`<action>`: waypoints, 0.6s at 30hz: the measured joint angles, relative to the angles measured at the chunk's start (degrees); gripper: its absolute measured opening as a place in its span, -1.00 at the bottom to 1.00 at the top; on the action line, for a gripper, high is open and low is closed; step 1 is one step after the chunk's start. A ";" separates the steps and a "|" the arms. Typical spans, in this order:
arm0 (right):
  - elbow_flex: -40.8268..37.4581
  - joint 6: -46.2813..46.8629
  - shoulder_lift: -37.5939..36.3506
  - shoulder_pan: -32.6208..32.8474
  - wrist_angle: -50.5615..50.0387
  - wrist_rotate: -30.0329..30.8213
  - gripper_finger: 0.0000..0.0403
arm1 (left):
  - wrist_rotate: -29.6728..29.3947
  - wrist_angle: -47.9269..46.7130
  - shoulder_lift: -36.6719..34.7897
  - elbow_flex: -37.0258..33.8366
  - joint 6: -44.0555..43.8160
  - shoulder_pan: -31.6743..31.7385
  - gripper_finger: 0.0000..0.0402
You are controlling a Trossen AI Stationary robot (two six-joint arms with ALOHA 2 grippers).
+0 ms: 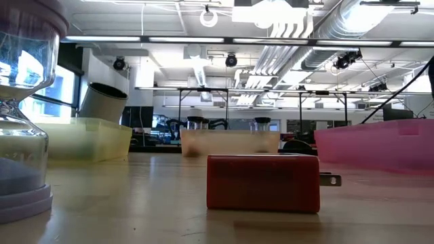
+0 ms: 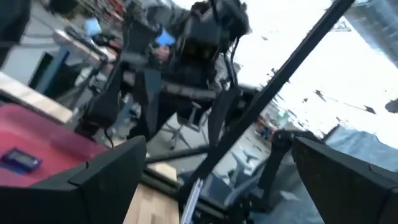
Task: Pick & Place Office items
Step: Put the blue hourglass in the orange bin
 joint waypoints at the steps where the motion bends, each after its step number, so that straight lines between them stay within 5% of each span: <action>1: 0.00 0.01 0.00 0.36 0.03 0.19 0.57 | -0.74 -0.50 0.00 0.89 0.47 -0.17 0.93; 5: 0.00 0.93 0.00 2.08 1.97 2.24 0.57 | -1.48 -6.18 -0.02 6.87 4.95 -0.70 0.82; 18: 0.00 3.05 0.00 5.09 8.66 6.80 0.57 | -4.22 -48.95 -0.09 36.11 23.37 -7.69 0.67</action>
